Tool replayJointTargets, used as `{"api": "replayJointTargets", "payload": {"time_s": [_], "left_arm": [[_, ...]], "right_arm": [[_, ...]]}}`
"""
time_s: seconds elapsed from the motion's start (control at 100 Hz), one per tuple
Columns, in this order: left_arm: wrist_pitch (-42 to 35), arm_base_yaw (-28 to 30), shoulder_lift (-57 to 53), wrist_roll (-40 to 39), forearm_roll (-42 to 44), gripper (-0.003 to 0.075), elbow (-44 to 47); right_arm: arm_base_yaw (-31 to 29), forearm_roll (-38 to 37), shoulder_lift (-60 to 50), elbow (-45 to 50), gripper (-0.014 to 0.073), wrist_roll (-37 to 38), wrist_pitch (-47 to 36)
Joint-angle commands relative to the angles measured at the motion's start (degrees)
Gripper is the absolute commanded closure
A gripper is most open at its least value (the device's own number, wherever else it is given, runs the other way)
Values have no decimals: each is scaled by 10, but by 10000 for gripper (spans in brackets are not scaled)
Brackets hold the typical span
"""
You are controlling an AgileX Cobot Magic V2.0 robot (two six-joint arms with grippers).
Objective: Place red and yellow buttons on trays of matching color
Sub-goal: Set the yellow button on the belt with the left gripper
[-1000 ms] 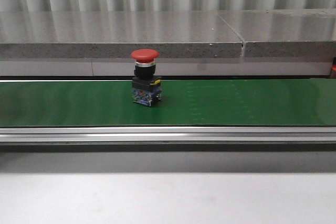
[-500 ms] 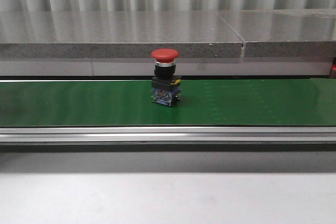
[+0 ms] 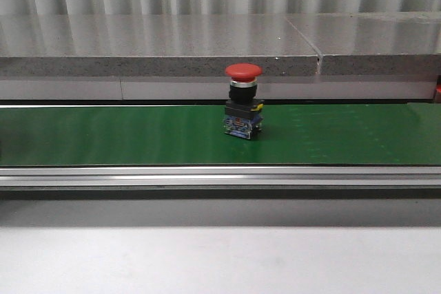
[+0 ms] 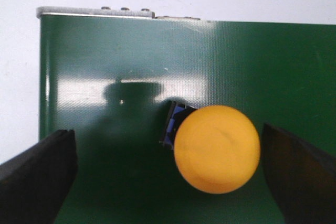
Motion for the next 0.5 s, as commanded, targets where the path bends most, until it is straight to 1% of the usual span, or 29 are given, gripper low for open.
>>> {"api": "replayJointTargets", "payload": {"time_s": [0.0, 0.32, 0.49], "left_arm": [[-19, -13, -53, 6, -12, 62, -13], [-48, -80, -182, 6, -11, 62, -8], [-110, -84, -271, 4, -11, 62, 51]], "right_arm": [[0, -3, 1, -13, 662, -5, -41], [0, -3, 1, -13, 662, -5, -41], [0, -3, 1, -13, 662, -5, -41]]}}
